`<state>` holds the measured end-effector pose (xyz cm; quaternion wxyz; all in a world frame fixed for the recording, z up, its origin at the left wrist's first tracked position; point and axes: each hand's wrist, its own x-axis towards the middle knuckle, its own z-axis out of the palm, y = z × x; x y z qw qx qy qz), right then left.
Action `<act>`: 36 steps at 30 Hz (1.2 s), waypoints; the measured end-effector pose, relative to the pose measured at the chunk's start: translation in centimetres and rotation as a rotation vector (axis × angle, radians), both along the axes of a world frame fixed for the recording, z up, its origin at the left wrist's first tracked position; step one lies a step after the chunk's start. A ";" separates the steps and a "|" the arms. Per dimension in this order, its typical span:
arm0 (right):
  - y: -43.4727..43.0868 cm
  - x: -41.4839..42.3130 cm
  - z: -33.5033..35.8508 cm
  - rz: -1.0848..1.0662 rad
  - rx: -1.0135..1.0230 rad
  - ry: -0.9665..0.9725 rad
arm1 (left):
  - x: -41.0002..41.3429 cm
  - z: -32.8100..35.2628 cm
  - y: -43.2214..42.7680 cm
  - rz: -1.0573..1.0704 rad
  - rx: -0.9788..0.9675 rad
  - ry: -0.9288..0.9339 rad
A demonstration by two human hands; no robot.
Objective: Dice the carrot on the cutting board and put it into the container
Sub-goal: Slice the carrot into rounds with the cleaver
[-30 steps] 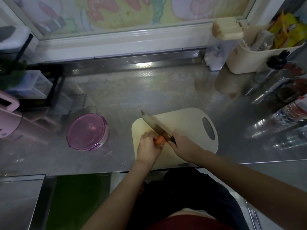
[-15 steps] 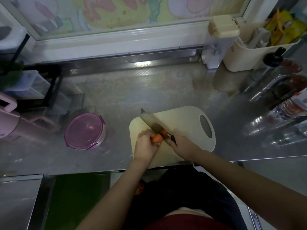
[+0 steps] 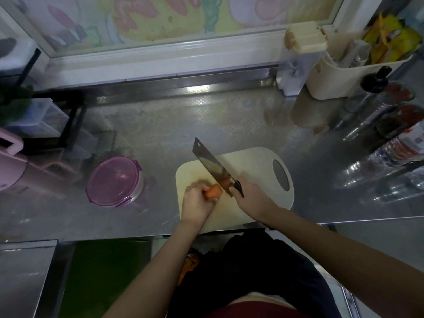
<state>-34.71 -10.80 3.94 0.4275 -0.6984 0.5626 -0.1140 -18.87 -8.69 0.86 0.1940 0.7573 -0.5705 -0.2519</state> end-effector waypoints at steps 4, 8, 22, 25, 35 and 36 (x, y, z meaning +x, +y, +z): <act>0.3 0.0 -0.1 0.040 0.009 0.024 | -0.1 0.0 -0.1 0.009 0.001 -0.005; 0.5 0.1 0.1 0.069 -0.018 0.027 | -0.3 0.2 0.0 0.026 -0.003 -0.006; 0.6 0.3 0.6 0.174 -0.039 0.202 | -0.5 0.0 0.0 0.049 0.010 -0.006; 0.1 0.9 0.8 0.183 -0.018 0.189 | -0.4 -0.1 -0.1 0.053 0.016 -0.008; -0.4 1.7 0.4 0.167 0.040 0.143 | -0.4 -0.2 -0.2 0.027 0.024 -0.030; -0.3 1.6 0.4 0.167 0.044 0.146 | -0.5 -0.2 -0.2 0.033 0.027 -0.034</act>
